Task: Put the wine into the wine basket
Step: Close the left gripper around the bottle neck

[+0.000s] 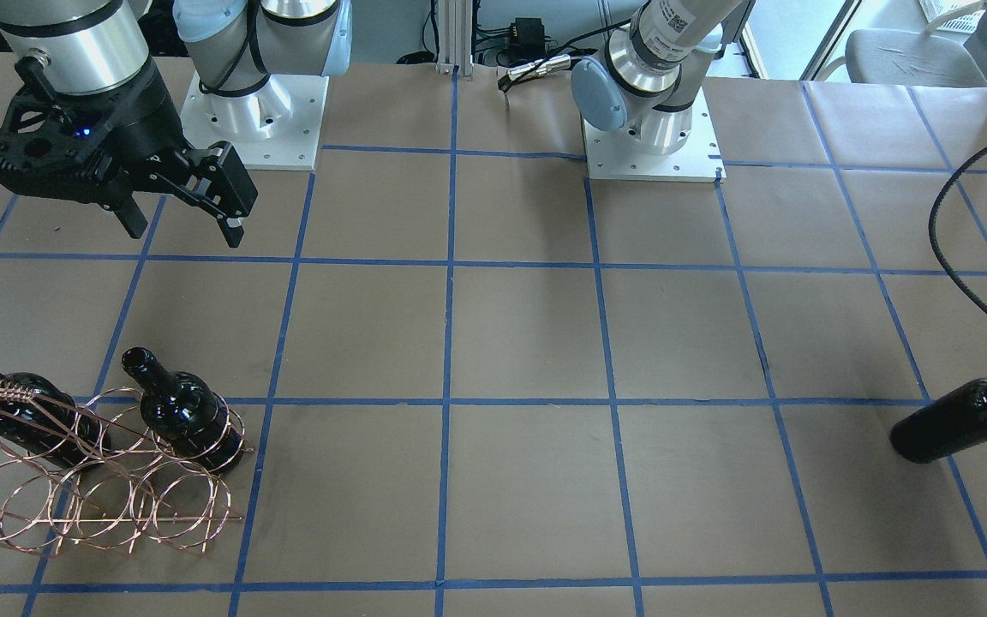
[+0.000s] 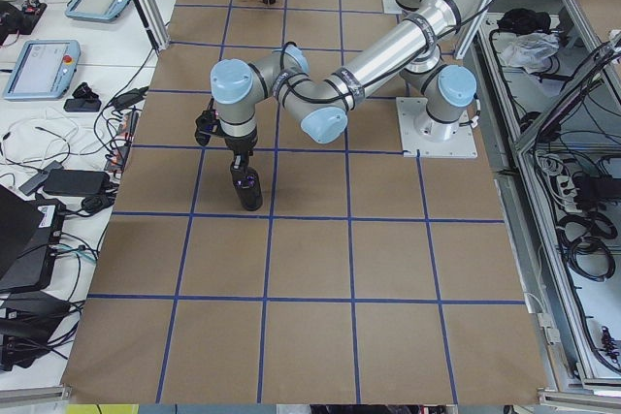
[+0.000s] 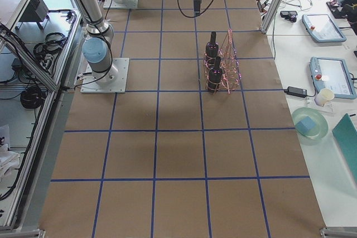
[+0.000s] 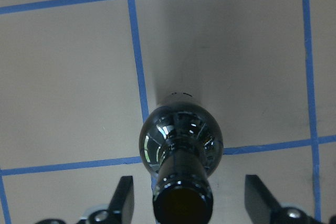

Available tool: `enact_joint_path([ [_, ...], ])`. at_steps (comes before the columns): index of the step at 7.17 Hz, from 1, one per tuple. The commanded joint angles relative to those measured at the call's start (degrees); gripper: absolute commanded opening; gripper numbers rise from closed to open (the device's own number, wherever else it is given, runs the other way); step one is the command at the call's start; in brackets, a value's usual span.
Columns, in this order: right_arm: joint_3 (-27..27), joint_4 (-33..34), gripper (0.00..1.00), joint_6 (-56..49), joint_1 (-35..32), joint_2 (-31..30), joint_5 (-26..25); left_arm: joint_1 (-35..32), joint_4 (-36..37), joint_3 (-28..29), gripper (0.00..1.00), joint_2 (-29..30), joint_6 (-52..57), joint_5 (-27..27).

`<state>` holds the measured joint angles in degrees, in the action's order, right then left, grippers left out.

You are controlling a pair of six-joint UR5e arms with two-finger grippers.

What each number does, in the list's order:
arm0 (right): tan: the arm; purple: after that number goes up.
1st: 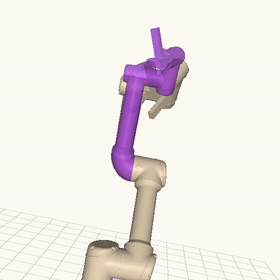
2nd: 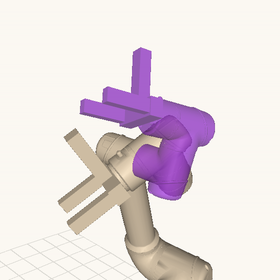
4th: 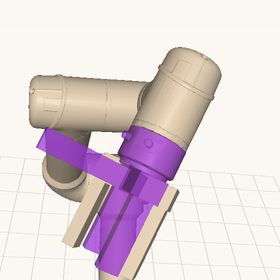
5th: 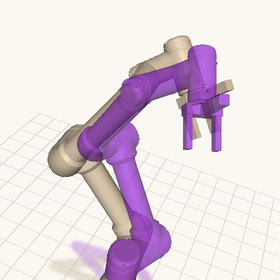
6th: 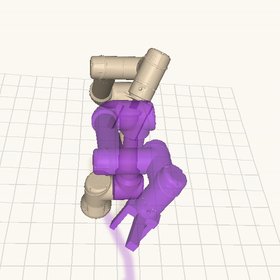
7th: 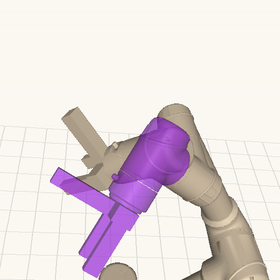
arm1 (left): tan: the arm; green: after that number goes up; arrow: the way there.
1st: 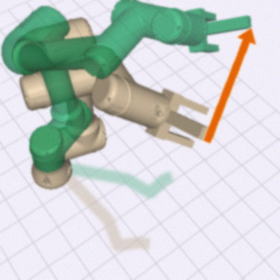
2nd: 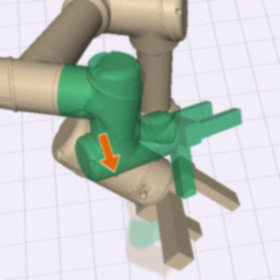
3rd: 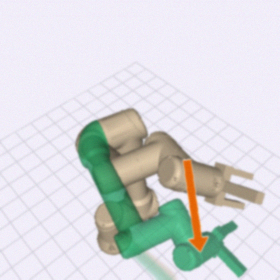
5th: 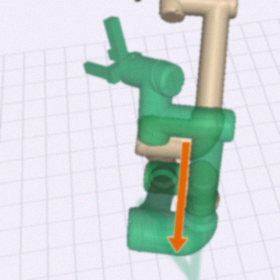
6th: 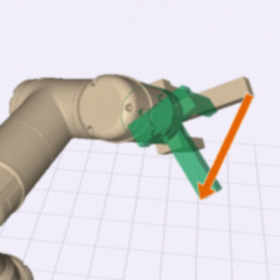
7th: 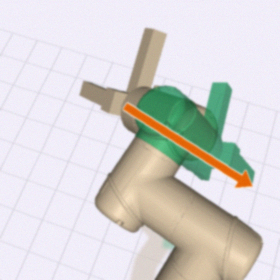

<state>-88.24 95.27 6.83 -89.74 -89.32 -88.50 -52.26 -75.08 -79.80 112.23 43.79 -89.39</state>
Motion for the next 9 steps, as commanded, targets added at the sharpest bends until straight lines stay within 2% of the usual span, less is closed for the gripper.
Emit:
enact_joint_path([
  [1, 0.00, 0.00, 1.00, -0.07, 0.00, 0.03, 0.00, 0.05, 0.37, 0.08, 0.61, 0.09, -0.02, 0.00],
  [6, 0.00, 0.00, 1.00, -0.07, 0.00, 0.03, 0.00, -0.04, 0.64, 0.79, 0.59, 0.53, -0.28, 0.79],
  [7, 0.00, 0.00, 1.00, -0.07, 0.00, 0.03, 0.00, -0.04, 0.64, 0.79, 0.50, 0.53, -0.63, 0.62],
  [8, 0.00, 0.00, 1.00, -0.07, 0.00, 0.03, 0.00, 0.05, 0.38, 0.70, 0.16, 0.53, -0.64, 0.09],
  [9, 0.00, 0.00, 1.00, -0.07, 0.00, 0.03, 0.00, 0.05, -0.15, 0.70, 0.00, 0.53, -0.64, -0.08],
])
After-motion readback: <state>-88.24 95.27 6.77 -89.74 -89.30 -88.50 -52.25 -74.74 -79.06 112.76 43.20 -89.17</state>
